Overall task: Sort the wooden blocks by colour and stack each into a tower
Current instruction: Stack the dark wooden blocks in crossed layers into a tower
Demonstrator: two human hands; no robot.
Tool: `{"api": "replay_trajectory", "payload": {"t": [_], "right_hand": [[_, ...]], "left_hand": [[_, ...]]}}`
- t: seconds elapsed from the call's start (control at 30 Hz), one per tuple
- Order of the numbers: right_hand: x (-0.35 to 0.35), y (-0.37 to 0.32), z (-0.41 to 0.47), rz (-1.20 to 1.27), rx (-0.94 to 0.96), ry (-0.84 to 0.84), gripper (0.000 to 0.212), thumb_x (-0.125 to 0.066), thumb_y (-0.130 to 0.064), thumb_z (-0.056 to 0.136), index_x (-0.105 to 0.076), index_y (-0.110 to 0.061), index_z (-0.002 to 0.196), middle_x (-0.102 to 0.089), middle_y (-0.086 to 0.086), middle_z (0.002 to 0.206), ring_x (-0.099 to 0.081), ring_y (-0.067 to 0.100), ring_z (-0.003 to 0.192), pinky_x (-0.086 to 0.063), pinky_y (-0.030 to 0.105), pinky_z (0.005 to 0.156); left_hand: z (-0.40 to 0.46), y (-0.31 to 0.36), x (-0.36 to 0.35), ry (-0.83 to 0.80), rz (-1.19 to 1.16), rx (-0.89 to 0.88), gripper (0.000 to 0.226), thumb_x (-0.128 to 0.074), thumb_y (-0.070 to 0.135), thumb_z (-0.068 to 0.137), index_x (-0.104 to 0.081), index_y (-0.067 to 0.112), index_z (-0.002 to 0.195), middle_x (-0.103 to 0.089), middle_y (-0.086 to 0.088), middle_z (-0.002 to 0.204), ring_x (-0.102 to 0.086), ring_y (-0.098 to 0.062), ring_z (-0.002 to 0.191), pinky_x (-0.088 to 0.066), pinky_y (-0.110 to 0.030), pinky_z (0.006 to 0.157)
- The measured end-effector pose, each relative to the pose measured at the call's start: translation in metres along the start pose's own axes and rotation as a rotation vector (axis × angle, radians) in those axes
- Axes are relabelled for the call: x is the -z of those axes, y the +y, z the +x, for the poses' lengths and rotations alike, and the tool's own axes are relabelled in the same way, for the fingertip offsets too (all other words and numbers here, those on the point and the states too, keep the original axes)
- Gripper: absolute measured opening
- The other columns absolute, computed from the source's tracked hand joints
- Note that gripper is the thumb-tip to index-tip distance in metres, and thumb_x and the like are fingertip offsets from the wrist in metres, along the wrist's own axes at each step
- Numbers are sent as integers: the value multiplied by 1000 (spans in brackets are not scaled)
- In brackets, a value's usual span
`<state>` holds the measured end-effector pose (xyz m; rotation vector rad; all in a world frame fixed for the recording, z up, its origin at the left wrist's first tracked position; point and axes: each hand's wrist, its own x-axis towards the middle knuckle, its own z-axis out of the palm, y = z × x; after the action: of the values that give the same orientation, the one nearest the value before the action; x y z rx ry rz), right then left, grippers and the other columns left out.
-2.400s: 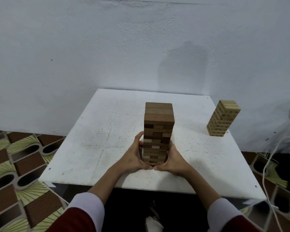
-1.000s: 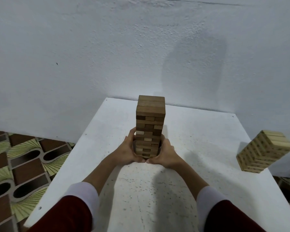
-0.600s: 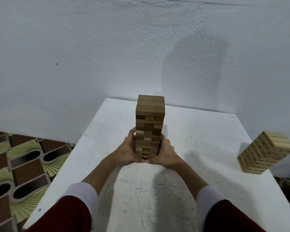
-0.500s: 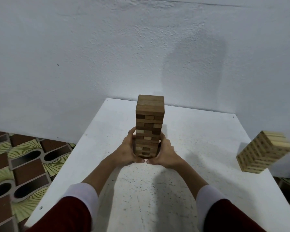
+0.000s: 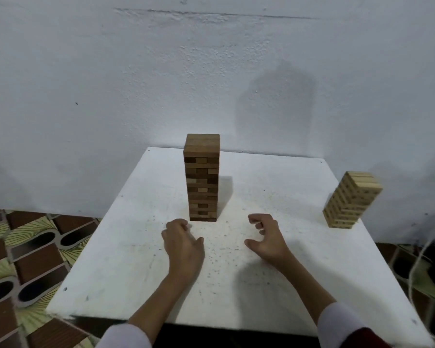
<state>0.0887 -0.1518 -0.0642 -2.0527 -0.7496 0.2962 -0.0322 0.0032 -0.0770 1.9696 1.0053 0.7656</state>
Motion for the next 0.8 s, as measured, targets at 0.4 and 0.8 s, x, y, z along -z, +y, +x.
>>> {"api": "replay_trajectory", "payload": {"t": [0.4, 0.8], "right_hand": [[134, 74, -55, -38, -262, 418, 23, -60, 8, 77, -63, -14, 71, -63, -5, 77, -57, 12, 75, -39, 12, 64], [196, 113, 8, -20, -334, 129, 91, -77, 3, 70, -23, -12, 142, -49, -1, 118, -54, 18, 94, -51, 31, 78]], "left_hand": [[-70, 85, -108, -618, -52, -304, 48, -67, 11, 82, -42, 10, 124, -39, -2, 117, -37, -16, 113, -36, -25, 98], [-39, 151, -203, -818, -21, -286, 87, -80, 15, 71, -29, 13, 141, -41, -5, 130, -45, -13, 100, -42, -22, 88]]}}
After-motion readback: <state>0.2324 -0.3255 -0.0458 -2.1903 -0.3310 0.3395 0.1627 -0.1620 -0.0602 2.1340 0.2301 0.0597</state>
